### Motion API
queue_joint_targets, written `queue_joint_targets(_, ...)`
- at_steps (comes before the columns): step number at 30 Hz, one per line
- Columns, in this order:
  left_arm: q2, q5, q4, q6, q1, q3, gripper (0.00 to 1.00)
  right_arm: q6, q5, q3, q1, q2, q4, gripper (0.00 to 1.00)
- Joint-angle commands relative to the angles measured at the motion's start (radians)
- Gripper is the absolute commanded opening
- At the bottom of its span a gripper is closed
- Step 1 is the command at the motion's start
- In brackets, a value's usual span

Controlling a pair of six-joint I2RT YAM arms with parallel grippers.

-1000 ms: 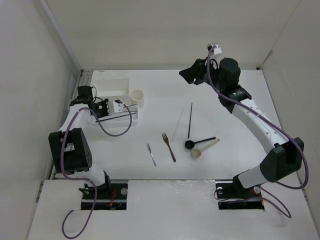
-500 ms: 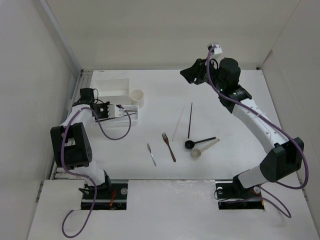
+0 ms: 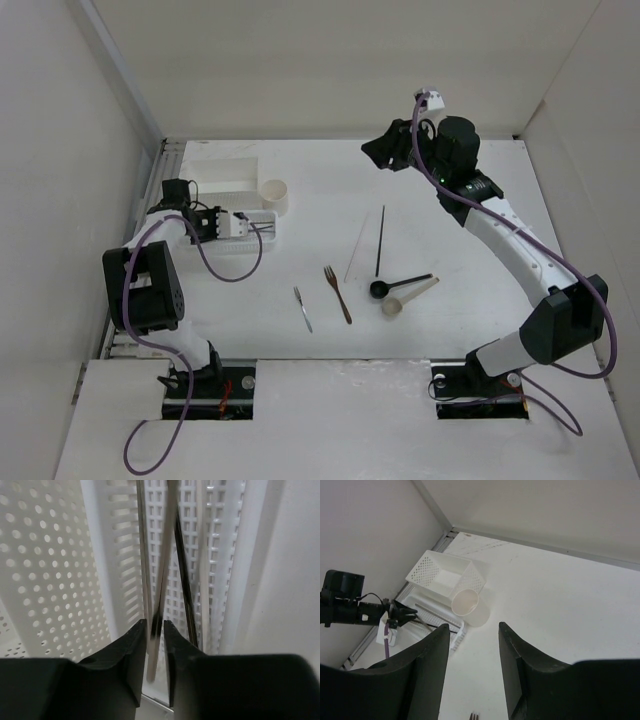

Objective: Sort the eating utensils into containers

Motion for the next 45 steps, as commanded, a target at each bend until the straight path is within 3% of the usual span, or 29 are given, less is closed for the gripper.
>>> queue_joint_targets(1,0.0,0.015,0.011,-0.04,0.003,0.015,0.2,-0.013,0.009,0.018,-0.007,-0.015,0.009,0.49)
queue_joint_targets(5,0.0,0.024,0.011,-0.073,0.003,0.026,0.35,-0.013,0.009,0.018,-0.007,-0.024,0.0,0.49)
queue_joint_targets(11,0.0,0.064,-0.035,-0.158,0.003,0.104,0.36,-0.013,0.032,0.018,-0.007,-0.024,-0.049,0.51)
queue_joint_targets(14,-0.009,0.098,-0.07,-0.261,0.003,0.186,0.37,0.002,0.151,0.076,-0.007,0.029,-0.285,0.59)
queue_joint_targets(17,-0.009,0.119,-0.07,-0.399,-0.006,0.272,0.43,0.014,0.279,0.141,-0.016,0.144,-0.492,0.61)
queue_joint_targets(18,-0.018,0.103,-0.061,-0.513,-0.007,0.318,0.45,0.031,0.337,0.152,-0.016,0.173,-0.605,0.61)
queue_joint_targets(20,-0.03,0.061,-0.031,-0.652,-0.016,0.363,0.47,0.051,0.378,0.152,-0.016,0.245,-0.667,0.61)
queue_joint_targets(24,-0.031,-0.152,0.096,-0.98,-0.016,0.507,0.72,0.051,0.418,0.155,0.032,0.362,-0.719,0.65)
queue_joint_targets(25,-0.031,-0.271,0.13,-1.066,-0.016,0.556,0.8,0.051,0.456,0.164,0.056,0.39,-0.742,0.65)
queue_joint_targets(26,-0.031,-0.339,0.153,-1.156,-0.016,0.582,1.0,0.051,0.457,0.175,0.056,0.417,-0.752,0.65)
queue_joint_targets(27,-0.031,-0.391,0.166,-1.307,-0.025,0.607,1.0,0.051,0.457,0.185,0.068,0.463,-0.752,0.65)
queue_joint_targets(31,-0.041,-0.415,0.094,-1.465,-0.025,0.679,1.0,0.077,0.457,0.185,0.069,0.516,-0.761,0.6)
queue_joint_targets(35,-0.052,-0.333,0.06,-1.524,-0.025,0.67,1.0,0.089,0.446,0.153,0.069,0.539,-0.713,0.58)
queue_joint_targets(41,-0.052,-0.324,0.069,-1.548,-0.025,0.651,1.0,0.089,0.406,0.144,0.069,0.612,-0.704,0.37)
queue_joint_targets(45,-0.052,-0.312,0.069,-1.557,-0.025,0.662,1.0,0.099,0.397,0.126,0.069,0.622,-0.704,0.35)
